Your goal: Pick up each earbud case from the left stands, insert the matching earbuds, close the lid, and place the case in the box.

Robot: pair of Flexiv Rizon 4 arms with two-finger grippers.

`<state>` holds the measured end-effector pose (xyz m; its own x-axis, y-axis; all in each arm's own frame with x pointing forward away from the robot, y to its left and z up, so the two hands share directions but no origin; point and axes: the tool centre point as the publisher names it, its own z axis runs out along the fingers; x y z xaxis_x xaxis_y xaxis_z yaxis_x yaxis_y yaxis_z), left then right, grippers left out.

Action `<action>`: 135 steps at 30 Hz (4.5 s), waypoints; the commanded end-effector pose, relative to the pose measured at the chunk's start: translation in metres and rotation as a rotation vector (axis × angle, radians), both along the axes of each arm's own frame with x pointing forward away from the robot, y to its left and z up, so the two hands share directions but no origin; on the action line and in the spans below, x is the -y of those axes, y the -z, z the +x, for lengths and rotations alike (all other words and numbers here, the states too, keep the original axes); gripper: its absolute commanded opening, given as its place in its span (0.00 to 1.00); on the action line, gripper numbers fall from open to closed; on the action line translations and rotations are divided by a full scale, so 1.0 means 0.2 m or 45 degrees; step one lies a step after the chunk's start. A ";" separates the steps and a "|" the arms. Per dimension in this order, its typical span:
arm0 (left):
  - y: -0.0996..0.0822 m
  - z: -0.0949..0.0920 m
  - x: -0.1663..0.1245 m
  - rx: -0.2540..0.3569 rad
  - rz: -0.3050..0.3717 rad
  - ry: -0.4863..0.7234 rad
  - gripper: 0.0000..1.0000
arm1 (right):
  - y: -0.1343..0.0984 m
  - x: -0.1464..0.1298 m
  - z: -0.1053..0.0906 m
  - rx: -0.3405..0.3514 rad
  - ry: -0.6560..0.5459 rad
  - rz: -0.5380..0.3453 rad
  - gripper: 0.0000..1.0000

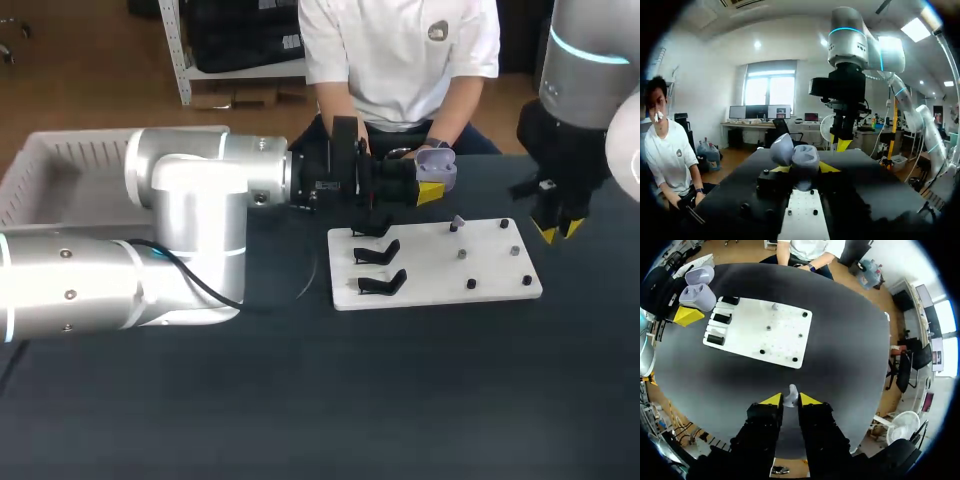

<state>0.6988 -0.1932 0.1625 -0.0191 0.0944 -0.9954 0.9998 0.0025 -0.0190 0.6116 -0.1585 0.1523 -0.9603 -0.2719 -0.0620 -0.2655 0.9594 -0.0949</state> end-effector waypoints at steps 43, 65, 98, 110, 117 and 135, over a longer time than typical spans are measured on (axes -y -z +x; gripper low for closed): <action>0.01 0.00 0.00 0.004 -0.007 -0.001 0.00 | -0.15 -0.25 0.05 -0.029 1.165 0.210 0.00; 0.01 0.00 0.00 0.004 -0.007 -0.001 0.00 | -0.47 -0.60 0.22 -0.026 1.114 0.179 0.00; 0.01 0.00 0.00 0.004 -0.007 -0.001 0.00 | -0.37 -0.73 0.38 0.010 1.117 0.126 0.00; 0.01 0.00 0.00 0.004 -0.007 -0.001 0.00 | -0.34 -0.72 0.39 0.003 1.127 0.113 0.00; 0.01 0.00 0.00 0.004 -0.007 -0.001 0.00 | -0.33 -0.71 0.40 -0.001 1.129 0.111 0.00; 0.01 0.00 0.00 0.004 -0.007 -0.001 0.00 | -0.31 -0.71 0.41 -0.006 1.132 0.094 0.00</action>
<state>0.6988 -0.1930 0.1618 -0.0196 0.0950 -0.9953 0.9998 0.0027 -0.0194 0.6904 -0.0179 0.2153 -0.8146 0.5781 -0.0476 0.5794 0.8149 -0.0185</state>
